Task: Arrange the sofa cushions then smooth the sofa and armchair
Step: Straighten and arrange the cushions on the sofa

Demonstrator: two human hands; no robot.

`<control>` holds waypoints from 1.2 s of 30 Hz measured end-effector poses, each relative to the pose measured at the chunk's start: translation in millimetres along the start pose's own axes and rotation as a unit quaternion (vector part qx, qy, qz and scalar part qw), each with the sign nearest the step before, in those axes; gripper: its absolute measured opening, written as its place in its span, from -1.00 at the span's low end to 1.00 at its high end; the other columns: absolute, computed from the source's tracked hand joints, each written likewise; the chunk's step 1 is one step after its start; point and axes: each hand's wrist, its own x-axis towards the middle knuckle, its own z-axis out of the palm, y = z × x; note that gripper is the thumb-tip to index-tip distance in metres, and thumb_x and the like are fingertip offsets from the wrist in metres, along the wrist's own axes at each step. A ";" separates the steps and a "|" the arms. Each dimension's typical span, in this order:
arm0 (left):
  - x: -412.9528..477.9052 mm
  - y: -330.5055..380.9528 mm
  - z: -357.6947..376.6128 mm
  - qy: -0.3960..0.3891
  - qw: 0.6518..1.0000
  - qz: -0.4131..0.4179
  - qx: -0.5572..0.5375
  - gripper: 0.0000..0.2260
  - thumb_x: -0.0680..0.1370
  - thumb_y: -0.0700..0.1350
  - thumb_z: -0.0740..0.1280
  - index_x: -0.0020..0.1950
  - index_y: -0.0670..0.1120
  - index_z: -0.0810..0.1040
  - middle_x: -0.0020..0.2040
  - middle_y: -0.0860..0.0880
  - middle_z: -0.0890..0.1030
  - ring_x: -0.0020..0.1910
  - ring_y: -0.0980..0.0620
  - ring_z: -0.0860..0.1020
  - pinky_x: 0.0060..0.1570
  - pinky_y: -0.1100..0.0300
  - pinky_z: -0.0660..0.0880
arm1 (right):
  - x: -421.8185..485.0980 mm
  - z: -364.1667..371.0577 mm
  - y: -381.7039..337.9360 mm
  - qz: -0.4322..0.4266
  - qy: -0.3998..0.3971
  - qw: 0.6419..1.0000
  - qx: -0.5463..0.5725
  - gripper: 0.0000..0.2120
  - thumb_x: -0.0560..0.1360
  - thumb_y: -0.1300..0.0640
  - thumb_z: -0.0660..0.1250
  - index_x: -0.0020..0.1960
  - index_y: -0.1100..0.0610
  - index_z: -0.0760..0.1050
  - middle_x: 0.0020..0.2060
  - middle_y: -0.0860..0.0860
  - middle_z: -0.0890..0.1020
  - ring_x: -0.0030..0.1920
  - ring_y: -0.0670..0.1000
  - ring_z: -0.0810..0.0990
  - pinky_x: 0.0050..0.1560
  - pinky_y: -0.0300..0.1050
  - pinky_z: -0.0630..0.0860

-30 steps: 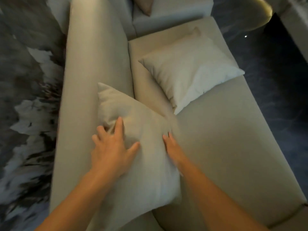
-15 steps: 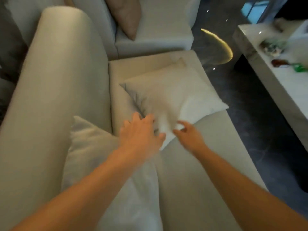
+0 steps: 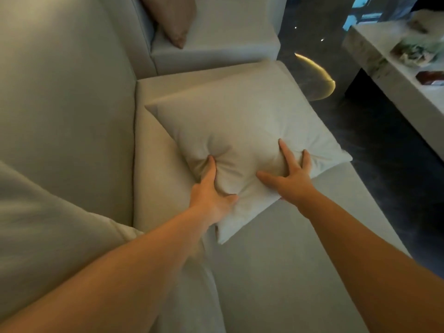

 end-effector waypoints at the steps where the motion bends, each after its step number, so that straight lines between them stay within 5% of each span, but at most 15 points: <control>1: 0.9 4.2 -0.3 0.008 1.000 -0.002 -0.006 -0.06 0.44 -0.03 0.50 0.51 0.36 -0.13 0.45 -0.08 0.30 0.40 -0.13 0.35 0.31 0.13 0.31 | -1.0 -1.0 -1.8 -0.007 0.017 1.000 -0.002 -0.16 0.31 -0.13 0.55 0.38 -0.52 0.12 0.54 -0.17 -0.27 0.53 0.13 0.07 0.23 -0.04 0.39; 5: -8.5 29.6 -10.9 0.058 0.997 -0.004 0.044 -0.15 0.49 -0.16 0.44 0.55 0.26 -0.04 0.43 -0.09 0.33 0.37 -0.10 0.36 0.31 0.17 0.29 | -7.7 3.4 -20.9 0.004 0.070 0.997 0.014 -0.16 0.33 -0.06 0.55 0.42 -0.43 0.16 0.56 -0.11 -0.19 0.49 0.13 0.19 0.22 -0.09 0.34; 8: -16.4 60.6 -45.6 0.081 0.991 0.024 0.105 -0.23 0.49 -0.22 0.36 0.58 0.13 0.05 0.42 -0.12 0.38 0.39 -0.14 0.37 0.33 0.17 0.29 | -16.2 15.2 -49.5 0.062 0.080 0.993 0.060 -0.13 0.31 -0.08 0.56 0.44 -0.42 0.14 0.56 -0.08 -0.15 0.43 0.16 0.29 0.32 0.11 0.44; 12: -25.9 118.1 -121.0 0.130 0.960 0.088 0.232 -0.45 0.50 -0.21 0.28 0.48 0.02 0.28 0.35 -0.17 0.47 0.34 -0.22 0.40 0.26 0.04 0.37 | -25.6 38.0 -113.4 0.110 0.048 0.965 0.232 -0.13 0.33 -0.03 0.57 0.48 -0.30 0.17 0.50 0.00 0.17 0.24 0.18 0.46 0.04 0.15 0.63; 15: -39.4 152.9 -175.1 0.207 0.918 0.104 0.322 -0.62 0.54 -0.25 0.22 0.35 -0.05 0.39 0.28 -0.17 0.51 0.30 -0.24 0.40 0.08 0.00 0.41 | -40.7 68.6 -176.4 0.137 -0.058 0.930 0.337 -0.48 0.44 0.04 0.48 0.32 -0.13 0.35 0.28 0.03 0.46 0.09 0.17 0.56 -0.03 0.22 0.65; 18: -60.3 161.2 -224.7 0.242 0.884 0.101 0.386 -0.58 0.53 -0.23 0.29 0.38 -0.15 0.34 0.32 -0.18 0.44 0.32 -0.25 0.33 0.11 -0.05 0.42 | -65.0 105.5 -228.7 0.173 -0.139 0.909 0.354 -0.68 0.51 0.02 0.41 0.18 0.05 0.40 0.11 0.05 0.41 -0.09 0.22 0.53 0.08 0.34 0.58; 23: -104.2 97.3 -291.7 0.140 0.897 0.171 0.382 -0.63 0.53 0.00 0.25 0.30 -0.09 0.38 0.32 -0.17 0.47 0.28 -0.27 0.41 0.23 -0.07 0.39 | -112.8 155.3 -268.8 0.225 -0.130 0.907 0.330 -0.66 0.58 -0.09 0.27 0.21 0.09 0.31 0.07 0.12 0.39 -0.26 0.20 0.47 -0.01 0.24 0.60; 26: -128.1 50.0 -310.0 0.108 0.904 0.157 0.382 -0.61 0.57 0.17 0.17 0.26 -0.04 0.45 0.28 -0.14 0.53 0.24 -0.24 0.45 0.21 -0.07 0.41 | -137.8 157.5 -268.5 0.188 -0.118 0.942 0.250 -0.60 0.59 -0.11 0.23 0.33 0.07 0.33 0.26 0.12 0.44 -0.22 0.17 0.59 -0.23 0.07 0.61; 29: -149.4 13.6 -311.6 0.138 0.852 0.192 0.466 -0.62 0.60 0.15 0.12 0.21 -0.07 0.51 0.26 -0.09 0.54 0.25 -0.17 0.41 0.21 -0.02 0.38 | -162.8 141.2 -263.5 0.131 -0.105 0.975 0.145 -0.63 0.56 -0.06 0.27 0.32 0.06 0.41 0.23 0.07 0.51 -0.15 0.15 0.63 -0.46 -0.15 0.51; 33: -193.1 -26.3 -296.2 0.176 0.826 0.192 0.500 -0.59 0.56 0.13 0.15 0.35 -0.01 0.40 0.46 -0.06 0.32 0.42 -0.16 0.23 0.30 -0.04 0.23 | -207.3 111.1 -237.8 -0.025 -0.064 0.994 -0.082 -0.78 0.53 0.08 0.30 0.13 0.07 0.59 0.04 0.08 0.64 -0.05 0.12 0.60 0.01 0.05 0.60; 36: -247.9 -46.5 -271.5 0.205 0.837 0.163 0.480 -0.54 0.58 0.11 0.13 0.45 -0.02 0.31 0.52 -0.07 0.26 0.47 -0.18 0.17 0.39 -0.07 0.13 | -261.1 87.2 -194.2 -0.076 -0.056 0.967 -0.237 -0.70 0.52 0.03 0.30 0.21 0.07 0.60 0.12 0.09 0.68 0.19 0.13 0.58 0.18 -0.10 0.45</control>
